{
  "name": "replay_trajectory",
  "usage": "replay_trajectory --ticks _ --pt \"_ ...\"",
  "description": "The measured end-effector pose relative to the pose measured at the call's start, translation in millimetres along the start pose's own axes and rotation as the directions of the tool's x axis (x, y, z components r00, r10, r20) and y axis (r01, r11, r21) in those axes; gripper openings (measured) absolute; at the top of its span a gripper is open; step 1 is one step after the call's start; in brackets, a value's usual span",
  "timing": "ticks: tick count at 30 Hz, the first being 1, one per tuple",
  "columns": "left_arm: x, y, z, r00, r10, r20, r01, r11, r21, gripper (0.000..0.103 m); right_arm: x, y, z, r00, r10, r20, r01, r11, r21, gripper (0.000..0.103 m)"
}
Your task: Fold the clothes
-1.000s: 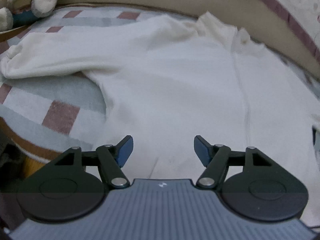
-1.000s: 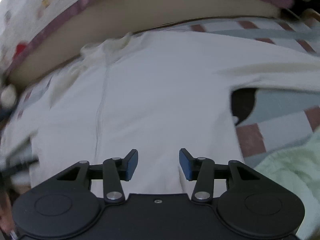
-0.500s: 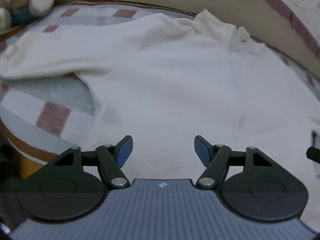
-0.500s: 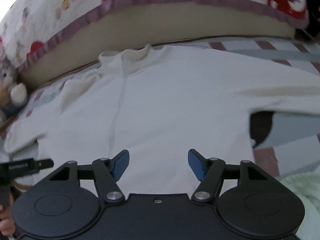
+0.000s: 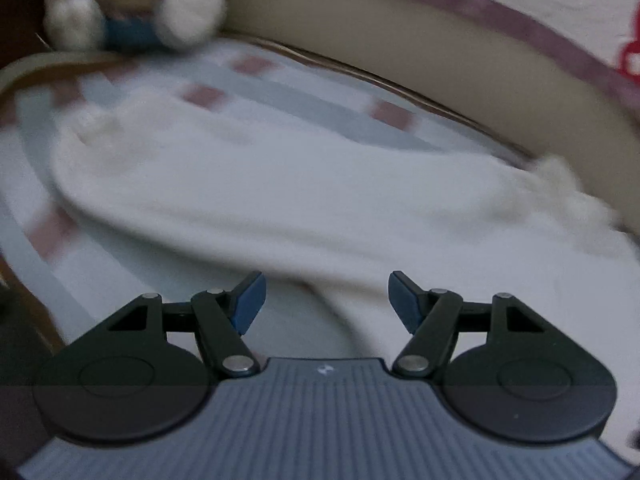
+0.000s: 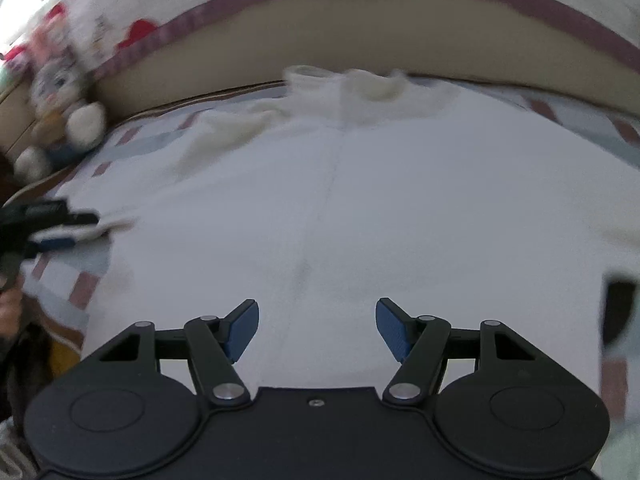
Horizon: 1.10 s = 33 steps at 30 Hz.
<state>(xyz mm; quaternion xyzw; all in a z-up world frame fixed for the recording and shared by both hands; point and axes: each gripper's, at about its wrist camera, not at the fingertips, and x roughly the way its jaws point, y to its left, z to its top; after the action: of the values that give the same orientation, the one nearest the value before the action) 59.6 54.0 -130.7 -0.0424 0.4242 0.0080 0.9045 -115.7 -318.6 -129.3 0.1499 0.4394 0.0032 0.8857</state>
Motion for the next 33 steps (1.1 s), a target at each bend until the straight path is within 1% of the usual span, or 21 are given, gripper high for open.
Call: replay_trajectory --ticks 1,3,5,7,8,9,10,12,13,17,19,23,24,25,26,27,28,29,30,31,33 --pt "7 5 5 0.997 0.077 0.011 -0.077 0.996 0.043 0.067 7 7 7 1.0 0.016 -0.009 -0.016 1.0 -0.026 0.07" --pt "21 15 10 0.98 0.197 0.021 -0.198 0.974 0.11 0.067 20 22 17 0.999 0.036 -0.025 -0.037 0.997 -0.074 0.07" --pt "31 35 16 0.98 0.198 0.013 -0.199 0.977 0.076 0.067 34 38 24 0.999 0.034 -0.035 -0.038 0.991 -0.127 0.07" --pt "40 66 20 0.988 0.145 -0.043 -0.149 0.984 -0.1 0.067 45 53 26 0.998 0.046 -0.046 -0.052 0.986 -0.157 0.07" --pt "45 82 21 0.99 0.115 -0.076 -0.129 0.971 -0.203 0.067 49 57 27 0.998 0.053 -0.045 -0.06 0.986 -0.157 0.07" --pt "47 95 20 0.989 0.098 -0.107 -0.126 0.946 -0.299 0.067 48 59 26 0.999 0.053 -0.014 -0.054 0.989 -0.14 0.069" --pt "49 106 17 0.988 0.085 -0.129 -0.129 0.912 -0.389 0.067 44 60 24 0.997 0.046 0.056 -0.04 0.994 -0.099 0.069" --pt "54 127 12 0.986 0.052 -0.159 -0.132 0.827 -0.546 0.066 43 63 21 0.993 0.063 0.103 -0.056 0.996 -0.074 0.069" --pt "56 131 12 0.989 0.044 -0.14 -0.116 0.816 -0.567 0.067 45 66 21 0.991 0.081 0.108 -0.072 0.994 -0.078 0.069" --pt "63 127 21 0.987 0.148 -0.066 -0.161 0.854 -0.495 0.068 57 83 16 0.99 0.098 0.103 -0.081 0.985 -0.155 0.069" --pt "72 134 25 0.99 0.132 -0.046 -0.136 0.845 -0.518 0.069 63 89 14 0.99 0.113 0.09 -0.097 0.981 -0.167 0.069" --pt "87 157 38 0.988 0.154 -0.016 -0.135 0.808 -0.574 0.075 71 92 10 0.989 0.128 0.076 -0.115 0.982 -0.153 0.069" --pt "90 162 42 0.987 0.159 -0.023 -0.143 0.809 -0.57 0.075 73 89 9 0.988 0.133 0.073 -0.122 0.983 -0.141 0.069" --pt "91 165 45 0.987 0.16 -0.019 -0.143 0.816 -0.56 0.07 75 87 9 0.988 0.137 0.065 -0.128 0.984 -0.126 0.069" --pt "92 167 47 0.987 0.161 -0.015 -0.143 0.823 -0.55 0.043 77 87 7 0.989 0.135 0.058 -0.128 0.985 -0.115 0.069" --pt "93 168 50 0.986 0.168 -0.018 -0.152 0.833 -0.533 0.02 77 86 6 0.99 0.131 0.056 -0.124 0.986 -0.111 0.069" --pt "93 163 54 0.98 0.195 -0.038 -0.189 0.851 -0.491 0.006 76 84 5 0.991 0.124 0.058 -0.117 0.987 -0.115 0.069" --pt "87 157 57 0.972 0.23 -0.037 -0.221 0.862 -0.455 0.006 74 83 4 0.992 0.111 0.063 -0.103 0.988 -0.118 0.069" --pt "74 153 58 0.967 0.253 -0.009 -0.23 0.86 -0.456 0.006 71 82 3 0.993 0.097 0.067 -0.089 0.989 -0.121 0.069" --pt "58 148 59 0.966 0.258 0.03 -0.212 0.852 -0.479 0.006 65 79 2 0.993 0.083 0.081 -0.072 0.99 -0.123 0.069" --pt "22 131 58 0.965 0.224 0.138 -0.13 0.864 -0.487 0.006 50 74 -1 0.99 0.074 0.12 -0.059 0.991 -0.123 0.069"
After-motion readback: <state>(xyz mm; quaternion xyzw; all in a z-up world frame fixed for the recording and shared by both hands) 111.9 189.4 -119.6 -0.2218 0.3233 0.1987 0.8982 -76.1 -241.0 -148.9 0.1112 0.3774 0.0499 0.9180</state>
